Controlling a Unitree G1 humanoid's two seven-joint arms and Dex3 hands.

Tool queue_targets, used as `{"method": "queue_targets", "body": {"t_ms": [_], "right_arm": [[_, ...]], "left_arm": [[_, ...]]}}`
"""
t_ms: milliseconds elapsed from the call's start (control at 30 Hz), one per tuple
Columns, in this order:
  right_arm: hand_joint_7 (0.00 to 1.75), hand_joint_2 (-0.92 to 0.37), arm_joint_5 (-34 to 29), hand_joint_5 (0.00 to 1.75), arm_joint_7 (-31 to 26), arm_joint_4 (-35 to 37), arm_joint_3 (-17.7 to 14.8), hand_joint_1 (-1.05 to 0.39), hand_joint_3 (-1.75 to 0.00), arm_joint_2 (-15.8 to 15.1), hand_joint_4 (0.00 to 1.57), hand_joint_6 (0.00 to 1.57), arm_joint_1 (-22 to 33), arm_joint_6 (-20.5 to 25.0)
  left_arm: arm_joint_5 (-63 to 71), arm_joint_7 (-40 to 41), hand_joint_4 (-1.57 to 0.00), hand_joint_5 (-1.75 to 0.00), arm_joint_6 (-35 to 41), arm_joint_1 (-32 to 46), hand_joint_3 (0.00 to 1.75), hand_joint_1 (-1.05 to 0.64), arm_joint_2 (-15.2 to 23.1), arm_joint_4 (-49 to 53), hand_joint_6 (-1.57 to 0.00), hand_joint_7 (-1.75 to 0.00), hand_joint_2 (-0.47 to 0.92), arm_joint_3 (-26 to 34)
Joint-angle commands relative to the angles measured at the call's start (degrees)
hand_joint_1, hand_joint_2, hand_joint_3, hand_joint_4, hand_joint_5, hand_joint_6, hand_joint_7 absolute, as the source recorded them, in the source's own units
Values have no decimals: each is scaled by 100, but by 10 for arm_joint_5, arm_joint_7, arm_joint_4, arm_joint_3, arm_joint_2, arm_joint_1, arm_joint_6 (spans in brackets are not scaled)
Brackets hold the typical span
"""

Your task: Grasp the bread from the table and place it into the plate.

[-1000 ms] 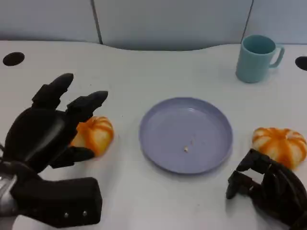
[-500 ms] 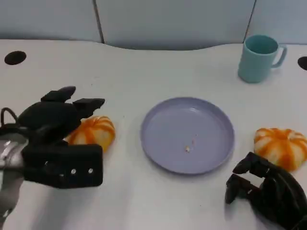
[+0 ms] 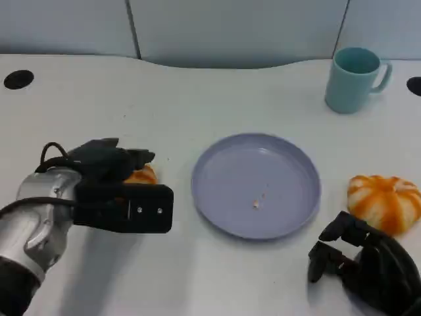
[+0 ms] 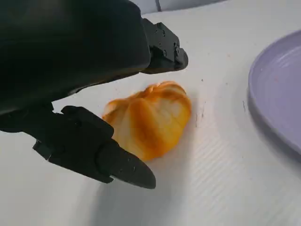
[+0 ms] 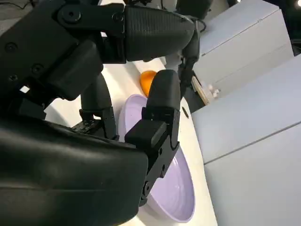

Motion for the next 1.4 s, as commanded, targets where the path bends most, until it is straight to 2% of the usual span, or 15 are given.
{"method": "queue_targets", "body": {"t_ms": [33, 233, 433, 533, 600, 633, 700, 733, 767, 800, 833, 900, 1133, 1300, 1400], "right_arm": [[108, -47, -4, 158, -6, 6, 1, -35, -101, -5, 61, 71, 16, 4], [110, -47, -2, 159, -3, 5, 2, -37, -99, -7, 60, 70, 18, 1], [110, -45, -4, 157, -11, -11, 5, -35, -102, -9, 61, 70, 24, 13], [110, -44, -4, 157, -12, -11, 4, -35, -104, -10, 60, 69, 24, 13], [109, -44, -4, 158, -14, -16, 5, -36, -103, -10, 61, 70, 26, 16], [109, -44, -3, 159, -11, -15, 5, -35, -104, -10, 61, 70, 26, 15], [109, -44, -2, 159, -9, -13, 4, -35, -104, -10, 60, 70, 26, 13], [109, -44, -2, 158, -9, -12, 4, -35, -104, -10, 60, 70, 26, 12], [109, -45, -2, 158, -9, -12, 3, -35, -104, -9, 60, 70, 26, 11], [109, -45, -2, 158, -9, -11, 3, -35, -104, -9, 60, 70, 26, 11], [109, -45, -1, 158, -6, -8, 2, -35, -104, -9, 61, 70, 25, 10], [109, -44, -1, 157, -4, -3, 1, -35, -104, -10, 61, 70, 23, 11], [108, -46, -2, 157, -4, 1, 2, -35, -103, -11, 62, 70, 18, 12], [108, -45, -5, 157, -13, -1, 5, -35, -102, -10, 62, 71, 17, 21], [107, -46, -9, 157, -17, -5, 7, -36, -101, -11, 62, 70, 18, 20]], "left_arm": [[3, 50, -3, -2, -9, -34, 0, -44, -17, 89, -14, -1, 67, -18], [0, 109, -4, -3, -25, -68, 0, -43, -44, 224, -15, -1, 67, -42], [3, 170, -7, -5, -40, -85, 2, -42, -57, 307, -15, -1, 72, -62], [-8, 214, -16, -10, -67, -81, 3, -36, -60, 330, -22, -4, 77, -59], [-19, 245, -30, -17, -94, -76, 5, -29, -59, 341, -34, -9, 84, -52], [-23, 295, -38, -21, -125, -67, 5, -28, -56, 347, -41, -12, 85, -47], [-22, 385, -71, -61, -177, -55, 8, -22, -53, 358, -85, -18, 89, -44], [-17, 440, -79, -82, -201, -49, 12, -21, -51, 365, -98, -24, 90, -46], [-11, 488, -82, -119, -218, -46, 29, -22, -51, 373, -100, -54, 89, -50], [-6, 534, -84, -152, -233, -43, 57, -22, -51, 380, -87, -111, 82, -53], [-5, 573, -86, -163, -246, -39, 72, -21, -54, 386, -77, -142, 76, -51], [-5, 628, -84, -172, -262, -36, 95, -20, -59, 395, -64, -168, 68, -47], [-18, 706, -82, -175, -305, -39, 103, -16, -64, 405, -59, -175, 69, -37], [-35, 687, -85, -175, -321, -47, 108, -12, -66, 386, -61, -175, 55, -23], [-63, 652, -84, -175, -330, -48, 112, -13, -73, 363, -63, -175, 53, -5]]}}
